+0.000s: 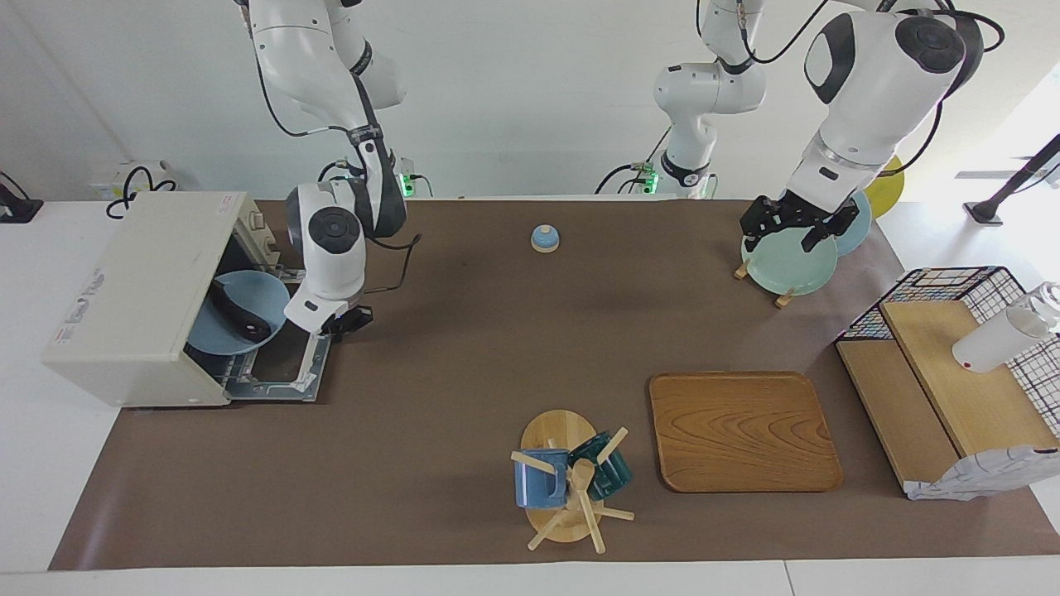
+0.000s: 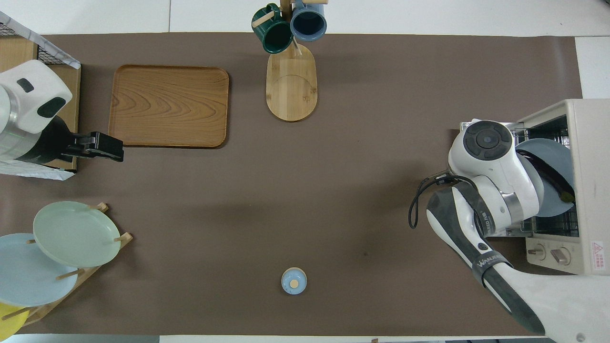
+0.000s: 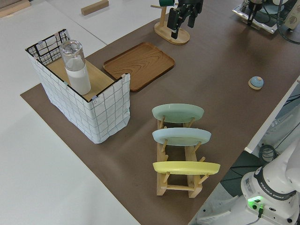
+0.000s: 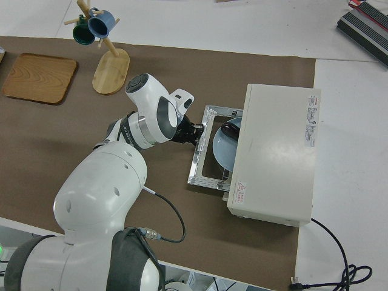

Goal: Put eggplant into oven
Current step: 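Push the oven door shut with the right gripper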

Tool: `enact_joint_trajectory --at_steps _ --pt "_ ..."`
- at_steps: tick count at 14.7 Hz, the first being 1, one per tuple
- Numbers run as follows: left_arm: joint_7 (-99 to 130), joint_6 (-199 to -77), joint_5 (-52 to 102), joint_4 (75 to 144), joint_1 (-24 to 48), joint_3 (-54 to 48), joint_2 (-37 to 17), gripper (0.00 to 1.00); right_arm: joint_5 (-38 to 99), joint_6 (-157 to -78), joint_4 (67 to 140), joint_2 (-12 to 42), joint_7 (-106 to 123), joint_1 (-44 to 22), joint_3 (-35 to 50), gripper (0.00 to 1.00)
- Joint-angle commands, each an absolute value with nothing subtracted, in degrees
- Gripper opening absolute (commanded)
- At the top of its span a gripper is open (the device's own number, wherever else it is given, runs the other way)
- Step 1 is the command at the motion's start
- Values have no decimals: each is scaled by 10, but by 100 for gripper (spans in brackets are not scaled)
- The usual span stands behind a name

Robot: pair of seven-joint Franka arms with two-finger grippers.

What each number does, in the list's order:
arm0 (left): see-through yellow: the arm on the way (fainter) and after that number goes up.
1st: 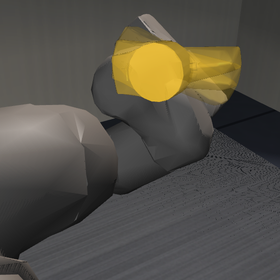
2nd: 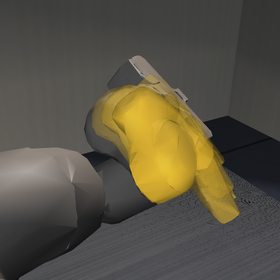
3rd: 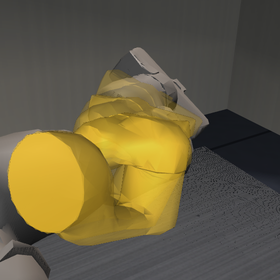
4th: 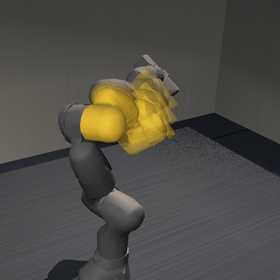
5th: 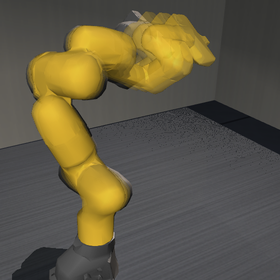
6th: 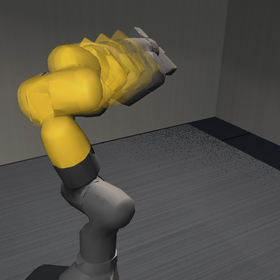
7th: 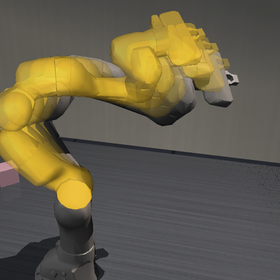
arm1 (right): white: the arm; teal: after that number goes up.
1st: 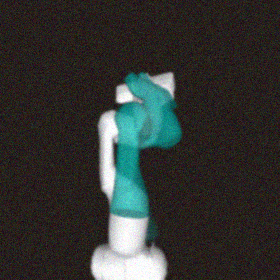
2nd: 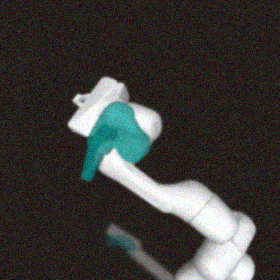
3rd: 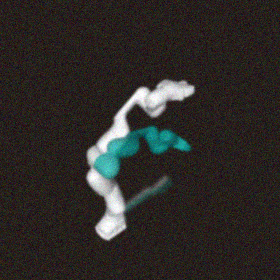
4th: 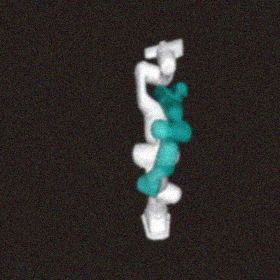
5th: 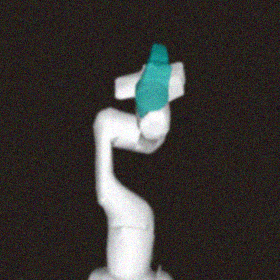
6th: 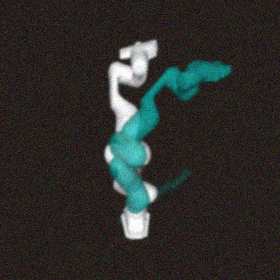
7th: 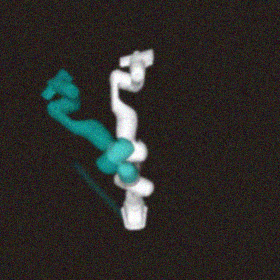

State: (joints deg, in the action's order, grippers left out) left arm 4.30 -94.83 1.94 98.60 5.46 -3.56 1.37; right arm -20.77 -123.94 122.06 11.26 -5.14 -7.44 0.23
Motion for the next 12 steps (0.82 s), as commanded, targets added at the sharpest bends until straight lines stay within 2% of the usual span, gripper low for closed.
enact_joint_trajectory --at_steps 1,4,9,11,12 --pt "42 -951 9 994 48 -41 25 100 -240 -1145 1147 105 -4 -46 -5 0" --pt "42 -951 9 995 47 -41 25 100 -208 -1073 1100 78 54 -21 -7 0" --pt "41 -950 9 994 47 -41 25 100 -177 -1033 1092 38 119 26 -11 0" --pt "41 -950 9 994 47 -41 25 100 -137 -960 1033 33 120 28 -12 0" --pt "41 -950 9 995 47 -41 25 100 -113 -918 990 35 119 28 -12 5"
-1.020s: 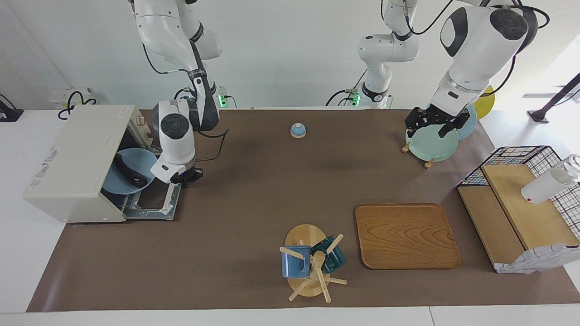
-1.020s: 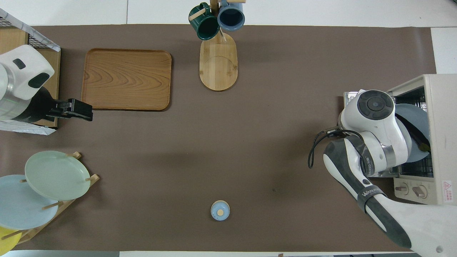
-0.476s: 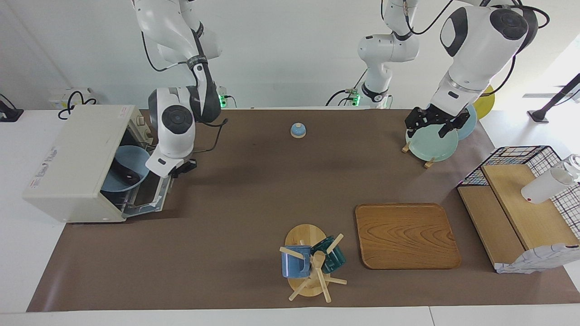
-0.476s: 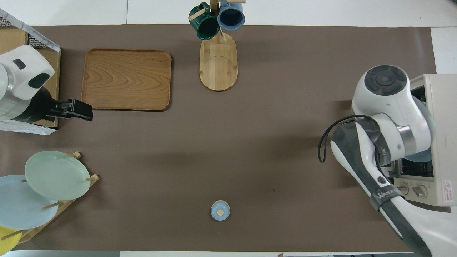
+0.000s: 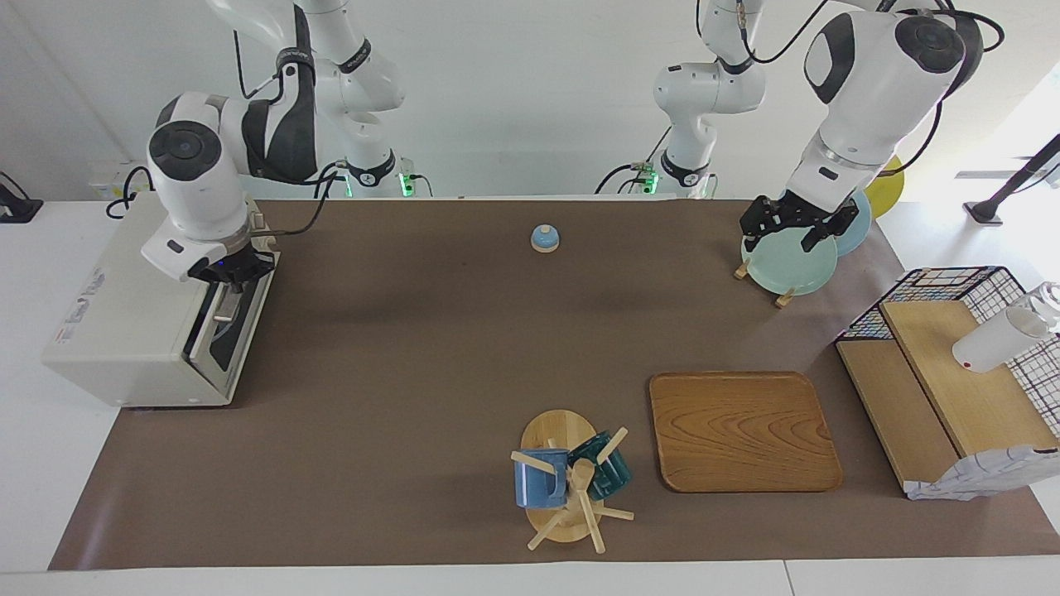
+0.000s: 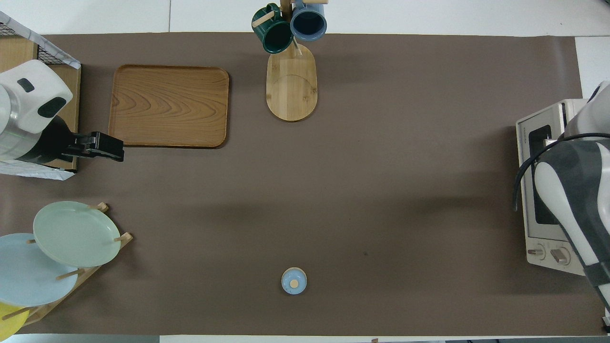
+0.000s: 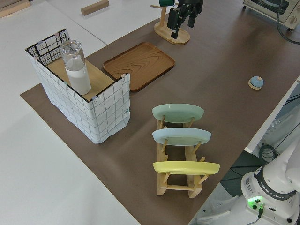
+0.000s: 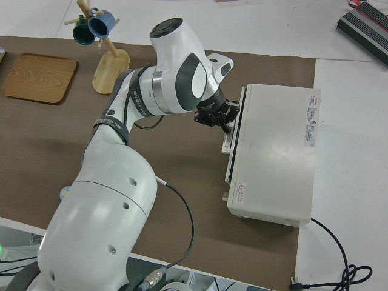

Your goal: Put eggplant into oven

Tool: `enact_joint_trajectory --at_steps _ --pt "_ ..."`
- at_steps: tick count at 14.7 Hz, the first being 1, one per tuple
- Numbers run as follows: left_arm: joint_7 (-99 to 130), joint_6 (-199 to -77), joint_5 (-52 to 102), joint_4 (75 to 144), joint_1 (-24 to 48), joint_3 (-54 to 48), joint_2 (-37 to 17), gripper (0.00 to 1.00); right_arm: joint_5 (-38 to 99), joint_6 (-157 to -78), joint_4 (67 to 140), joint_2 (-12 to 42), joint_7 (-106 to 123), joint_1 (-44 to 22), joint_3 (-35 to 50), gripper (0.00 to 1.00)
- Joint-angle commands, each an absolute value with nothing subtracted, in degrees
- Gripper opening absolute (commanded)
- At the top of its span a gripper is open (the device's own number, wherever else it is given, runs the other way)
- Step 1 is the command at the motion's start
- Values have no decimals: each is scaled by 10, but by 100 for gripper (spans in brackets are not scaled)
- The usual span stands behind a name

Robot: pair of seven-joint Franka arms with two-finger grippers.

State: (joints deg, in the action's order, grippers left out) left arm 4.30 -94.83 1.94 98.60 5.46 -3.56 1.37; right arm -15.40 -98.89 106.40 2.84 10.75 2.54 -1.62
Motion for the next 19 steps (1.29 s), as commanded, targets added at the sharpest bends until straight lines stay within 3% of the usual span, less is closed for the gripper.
enact_joint_trajectory --at_steps 1,4,6,7,8,12,15,19 --pt "41 -950 9 994 47 -41 25 100 -73 -885 954 35 117 28 -12 14" --pt "42 -950 9 995 47 -41 25 100 -34 -869 926 30 115 27 -11 34" --pt "42 -950 9 995 47 -41 25 100 -33 -829 879 39 114 26 -11 36" --pt "41 -951 9 995 47 -41 25 100 -29 -820 863 44 113 25 -9 60" --pt "41 -951 9 995 47 -41 25 100 -29 -826 863 45 112 22 -8 100" --pt "41 -950 9 994 47 -41 25 100 -29 -824 869 30 75 18 -5 100" --pt "41 -951 9 995 47 -41 25 100 -29 -824 924 -23 72 0 -11 100" --pt "42 -950 9 995 47 -41 25 100 -28 -830 918 -25 76 -4 -18 100"
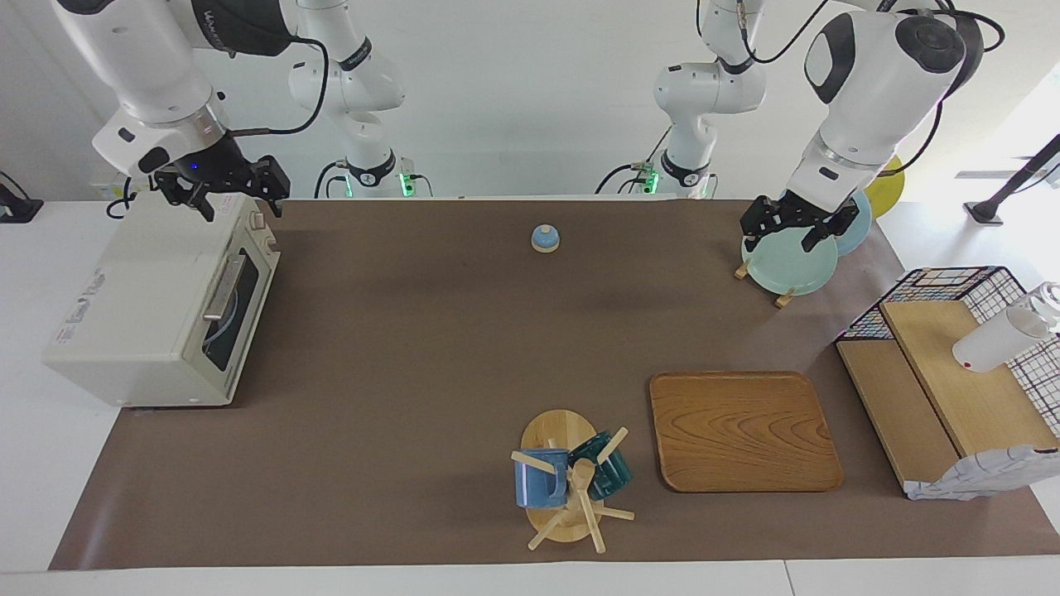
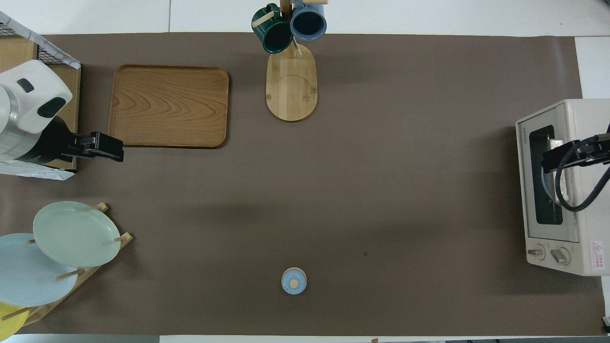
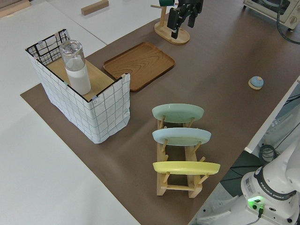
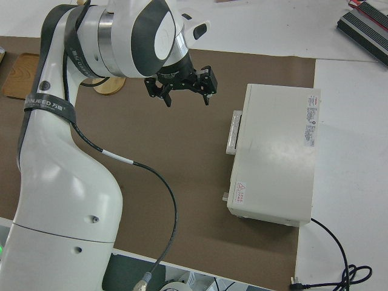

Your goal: Put eggplant into oven

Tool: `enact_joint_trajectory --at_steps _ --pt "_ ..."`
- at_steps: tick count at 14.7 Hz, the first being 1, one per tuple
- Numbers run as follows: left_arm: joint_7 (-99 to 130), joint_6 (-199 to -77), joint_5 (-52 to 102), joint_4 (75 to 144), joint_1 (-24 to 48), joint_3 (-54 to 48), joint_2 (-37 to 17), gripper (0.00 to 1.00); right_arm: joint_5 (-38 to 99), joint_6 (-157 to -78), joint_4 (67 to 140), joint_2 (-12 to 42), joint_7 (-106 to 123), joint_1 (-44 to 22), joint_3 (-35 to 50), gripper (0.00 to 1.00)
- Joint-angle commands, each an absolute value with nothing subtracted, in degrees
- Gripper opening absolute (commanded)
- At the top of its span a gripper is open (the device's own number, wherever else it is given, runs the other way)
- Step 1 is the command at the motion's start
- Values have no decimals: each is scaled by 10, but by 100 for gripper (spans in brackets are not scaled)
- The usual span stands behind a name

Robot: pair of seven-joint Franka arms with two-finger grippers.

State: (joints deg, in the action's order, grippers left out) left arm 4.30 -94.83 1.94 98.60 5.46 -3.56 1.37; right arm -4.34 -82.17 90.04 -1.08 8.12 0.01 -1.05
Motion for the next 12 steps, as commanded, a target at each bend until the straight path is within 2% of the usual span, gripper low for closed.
enact_joint_trajectory --at_steps 1,12 --pt "41 -951 9 994 47 -41 25 100 -26 -839 917 -25 73 -9 -19 100" --pt "41 -950 9 994 47 -41 25 100 -14 -858 904 -15 72 -18 -32 100"
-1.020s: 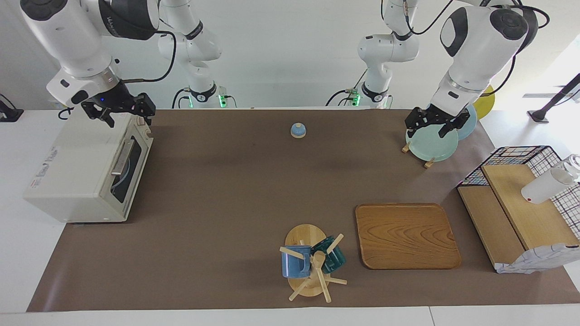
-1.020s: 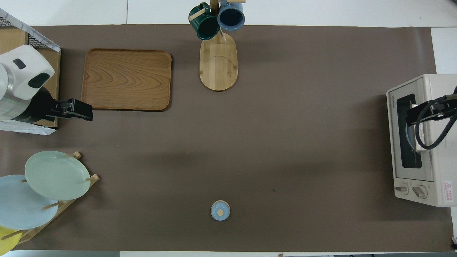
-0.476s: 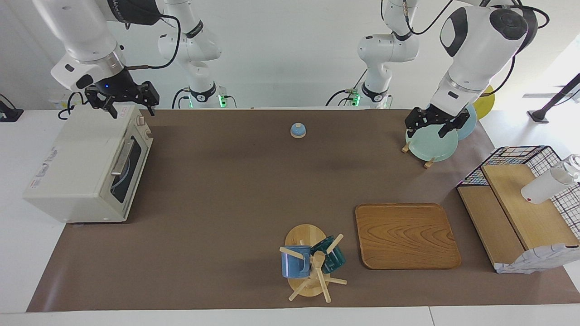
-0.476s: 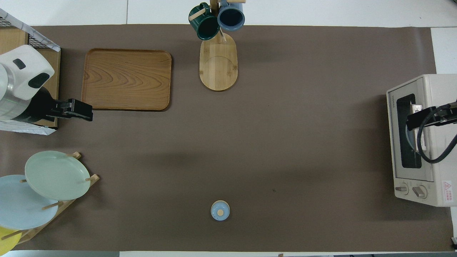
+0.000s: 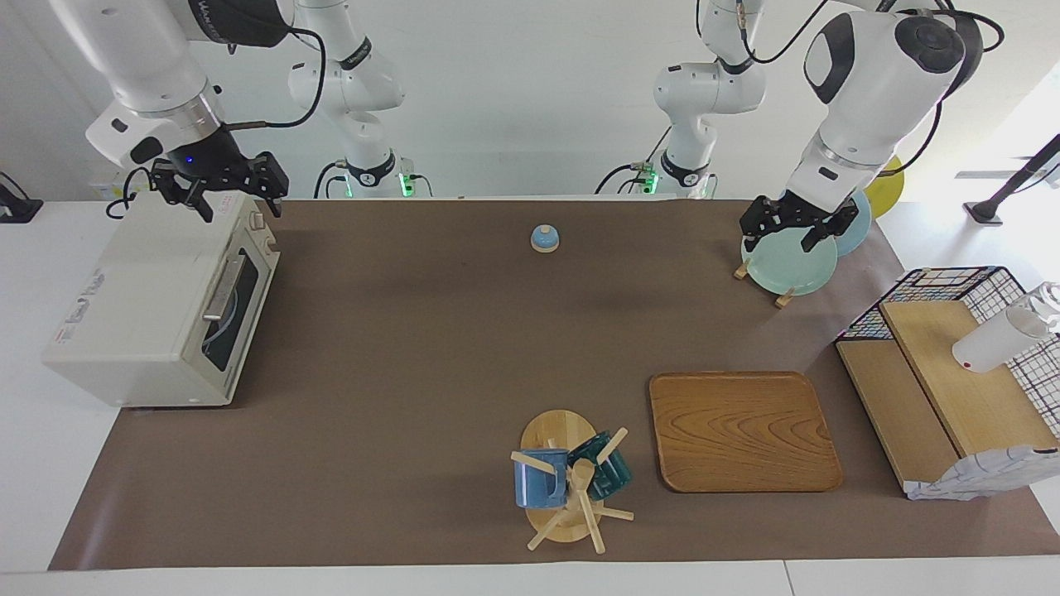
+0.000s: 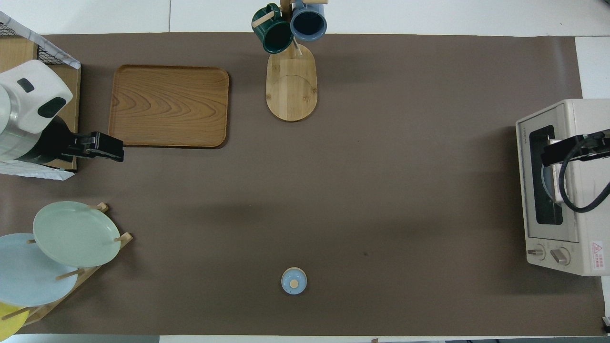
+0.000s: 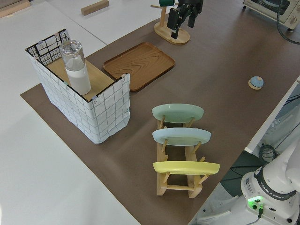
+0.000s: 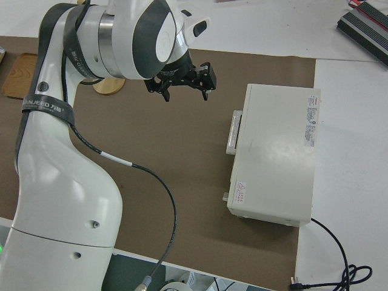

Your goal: Put eggplant into oven

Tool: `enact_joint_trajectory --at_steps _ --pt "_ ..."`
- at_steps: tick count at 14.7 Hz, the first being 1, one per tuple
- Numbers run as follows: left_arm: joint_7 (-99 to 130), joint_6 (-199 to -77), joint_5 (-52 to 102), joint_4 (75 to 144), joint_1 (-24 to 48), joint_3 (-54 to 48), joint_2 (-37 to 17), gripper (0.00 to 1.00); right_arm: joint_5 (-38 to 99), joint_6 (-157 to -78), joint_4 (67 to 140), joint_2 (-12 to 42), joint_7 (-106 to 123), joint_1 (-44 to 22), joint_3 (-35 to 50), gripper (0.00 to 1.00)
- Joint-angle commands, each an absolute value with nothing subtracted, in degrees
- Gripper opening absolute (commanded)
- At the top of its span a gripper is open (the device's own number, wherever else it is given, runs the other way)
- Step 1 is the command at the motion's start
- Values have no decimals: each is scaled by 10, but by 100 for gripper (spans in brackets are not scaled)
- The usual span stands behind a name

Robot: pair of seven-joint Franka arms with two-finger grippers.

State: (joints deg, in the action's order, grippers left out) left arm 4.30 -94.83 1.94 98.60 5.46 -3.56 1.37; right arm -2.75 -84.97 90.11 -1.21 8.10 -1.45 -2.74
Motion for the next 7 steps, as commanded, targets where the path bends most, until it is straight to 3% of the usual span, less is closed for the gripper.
enact_joint_trajectory --at_steps 1,7 --pt "41 -950 9 995 47 -41 25 100 -13 -853 905 -17 72 -13 -32 100" --pt "42 -951 9 995 47 -41 25 100 -14 -835 905 -19 76 -16 -32 100"
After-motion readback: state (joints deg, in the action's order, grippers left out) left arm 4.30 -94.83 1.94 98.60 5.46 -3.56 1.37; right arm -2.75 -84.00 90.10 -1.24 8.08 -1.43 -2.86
